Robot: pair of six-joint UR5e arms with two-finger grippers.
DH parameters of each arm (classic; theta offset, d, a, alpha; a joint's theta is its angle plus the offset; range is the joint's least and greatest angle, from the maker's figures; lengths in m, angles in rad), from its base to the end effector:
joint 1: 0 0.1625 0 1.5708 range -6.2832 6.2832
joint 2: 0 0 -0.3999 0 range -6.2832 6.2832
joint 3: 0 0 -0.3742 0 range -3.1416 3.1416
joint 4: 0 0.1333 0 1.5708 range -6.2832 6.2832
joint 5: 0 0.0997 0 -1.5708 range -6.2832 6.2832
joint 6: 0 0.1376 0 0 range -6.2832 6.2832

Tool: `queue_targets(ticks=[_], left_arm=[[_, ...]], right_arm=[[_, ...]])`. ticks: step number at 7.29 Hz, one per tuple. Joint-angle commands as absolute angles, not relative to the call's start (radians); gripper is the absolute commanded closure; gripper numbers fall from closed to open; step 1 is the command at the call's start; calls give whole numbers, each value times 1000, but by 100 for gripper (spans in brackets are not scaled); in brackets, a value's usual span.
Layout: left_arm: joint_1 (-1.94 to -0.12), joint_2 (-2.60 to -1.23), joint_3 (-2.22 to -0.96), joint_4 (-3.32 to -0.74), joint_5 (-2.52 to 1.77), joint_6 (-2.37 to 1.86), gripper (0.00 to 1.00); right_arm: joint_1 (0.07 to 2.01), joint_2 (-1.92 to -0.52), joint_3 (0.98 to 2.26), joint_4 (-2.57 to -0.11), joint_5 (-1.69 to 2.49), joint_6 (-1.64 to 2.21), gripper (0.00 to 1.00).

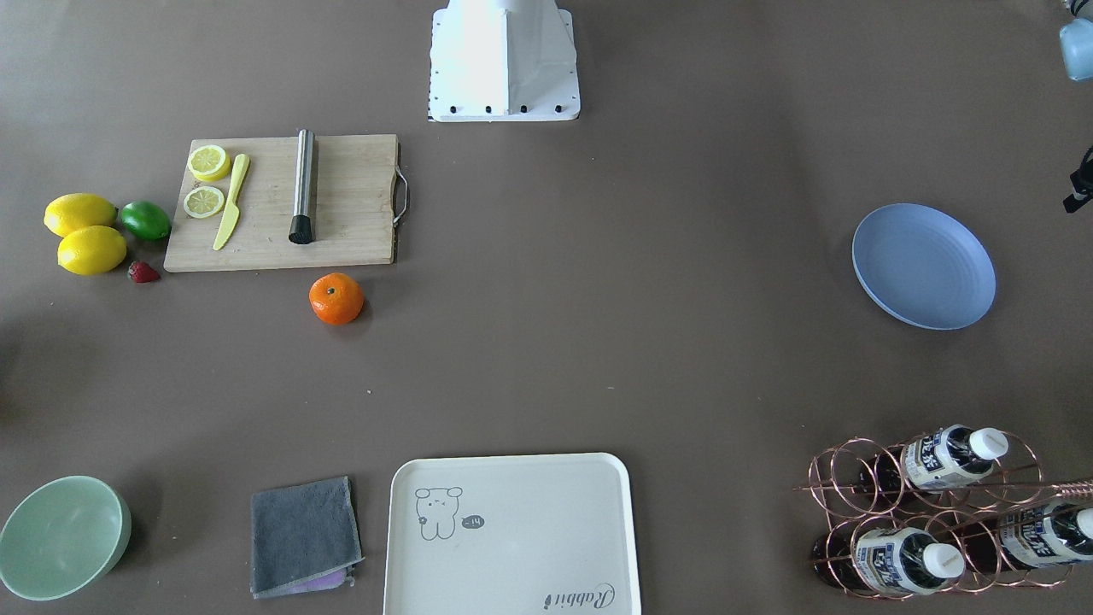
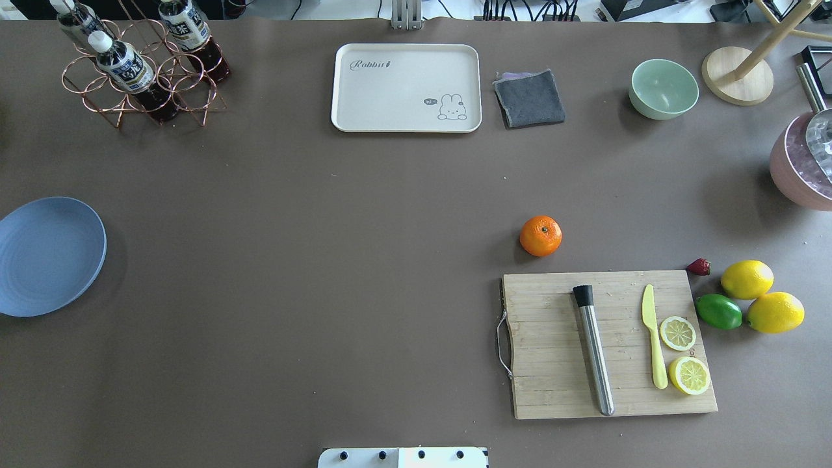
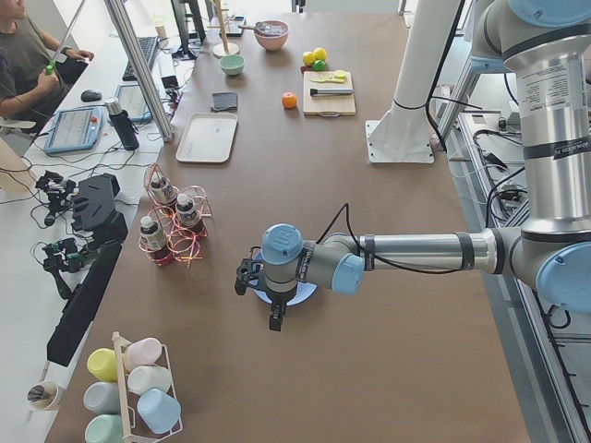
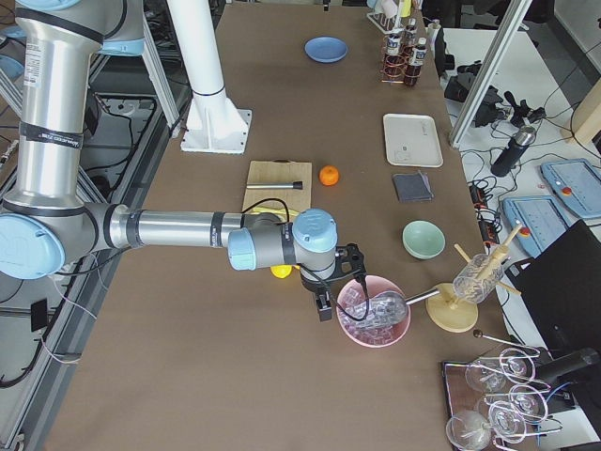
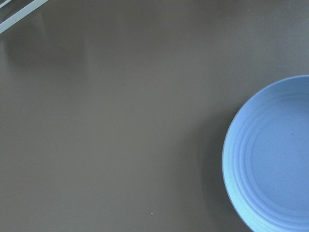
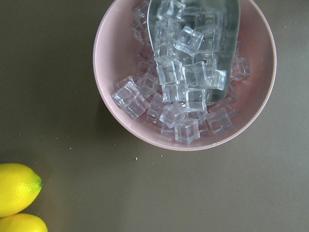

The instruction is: Pick orange to plate

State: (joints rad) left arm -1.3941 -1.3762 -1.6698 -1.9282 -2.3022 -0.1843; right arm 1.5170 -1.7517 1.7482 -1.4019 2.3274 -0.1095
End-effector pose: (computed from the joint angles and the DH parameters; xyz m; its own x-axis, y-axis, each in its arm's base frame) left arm 0.0327 -0.4187 0.6637 0.7215 0.1217 -0.6817 -0.0382 0.9899 0.1362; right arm 0.0164 -0.4185 0.6395 0.7099 -0.2587 0.6550 0.1314 0.9624 0.2376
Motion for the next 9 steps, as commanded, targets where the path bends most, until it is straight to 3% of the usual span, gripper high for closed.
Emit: queue_targets(ticks=[1,3,8,9], left_arm=[[-1292,-1391,-1529,-2204,-2299,-363,2],[-1208,-1434,-1447,-2336,-2298,-533,4],[-1178,-1466,-1405,-2336,-2296,-537,36],[-1167,-1476,-1393,-2338,-2296,-537,37]], right_arm=[[1516,-1759,1743,-1373,2353,-109,0],[1505,-1761,1744,-1371,2353,-110,0],[1490,-1764,1732,-1371,2353,-103,0],[1488,-1764,1732,-1371,2353,-101,0]])
